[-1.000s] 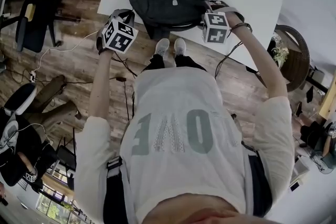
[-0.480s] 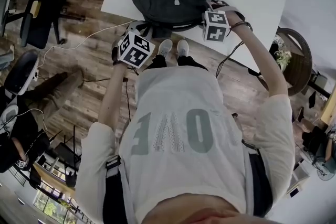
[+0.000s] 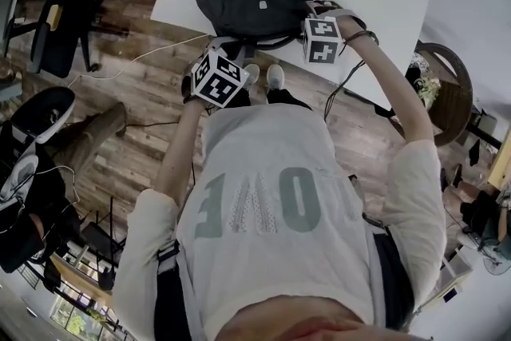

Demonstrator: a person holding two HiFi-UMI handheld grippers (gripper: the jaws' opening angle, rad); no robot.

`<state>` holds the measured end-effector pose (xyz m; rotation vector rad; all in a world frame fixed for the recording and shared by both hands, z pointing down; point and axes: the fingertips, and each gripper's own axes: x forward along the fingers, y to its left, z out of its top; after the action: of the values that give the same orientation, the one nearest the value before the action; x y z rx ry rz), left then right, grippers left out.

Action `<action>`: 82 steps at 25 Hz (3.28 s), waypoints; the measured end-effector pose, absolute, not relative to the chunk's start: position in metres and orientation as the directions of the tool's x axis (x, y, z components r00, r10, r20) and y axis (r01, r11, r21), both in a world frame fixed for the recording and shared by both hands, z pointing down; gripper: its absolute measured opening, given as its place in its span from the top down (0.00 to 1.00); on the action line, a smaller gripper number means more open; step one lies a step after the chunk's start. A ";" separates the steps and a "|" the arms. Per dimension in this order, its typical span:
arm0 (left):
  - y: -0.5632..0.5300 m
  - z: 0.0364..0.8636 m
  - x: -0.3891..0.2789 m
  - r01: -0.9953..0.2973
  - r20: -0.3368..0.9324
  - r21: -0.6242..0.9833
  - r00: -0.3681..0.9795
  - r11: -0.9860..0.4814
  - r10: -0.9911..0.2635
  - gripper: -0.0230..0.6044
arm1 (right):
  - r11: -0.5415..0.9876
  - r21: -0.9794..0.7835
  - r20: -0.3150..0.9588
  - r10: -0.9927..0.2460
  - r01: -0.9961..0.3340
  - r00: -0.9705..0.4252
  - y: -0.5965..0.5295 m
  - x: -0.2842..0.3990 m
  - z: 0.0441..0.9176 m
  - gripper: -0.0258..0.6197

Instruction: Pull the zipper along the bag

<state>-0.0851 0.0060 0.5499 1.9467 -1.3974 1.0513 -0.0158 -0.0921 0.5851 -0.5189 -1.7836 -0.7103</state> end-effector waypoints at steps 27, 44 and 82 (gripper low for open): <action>0.029 0.573 -0.128 -0.962 0.818 -0.080 0.087 -0.261 -0.569 0.92 | 0.998 0.044 0.945 -0.026 0.048 -0.326 -0.228 -0.069 0.560 0.49; -0.054 0.581 -0.249 -0.869 0.828 -0.284 -0.009 -0.405 -0.561 0.92 | 0.993 -0.059 0.986 0.074 0.107 -0.147 -0.075 0.030 0.567 0.50; -0.161 0.543 -0.276 -0.422 0.930 -0.317 0.037 -0.849 -0.366 0.92 | 0.998 0.042 0.883 -0.019 0.038 -0.470 -0.112 -0.072 0.561 0.55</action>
<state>-0.2760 -0.1611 0.5428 2.2304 -0.8485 1.9748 -0.0718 -0.1118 0.5610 -0.0136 -2.0587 -0.0670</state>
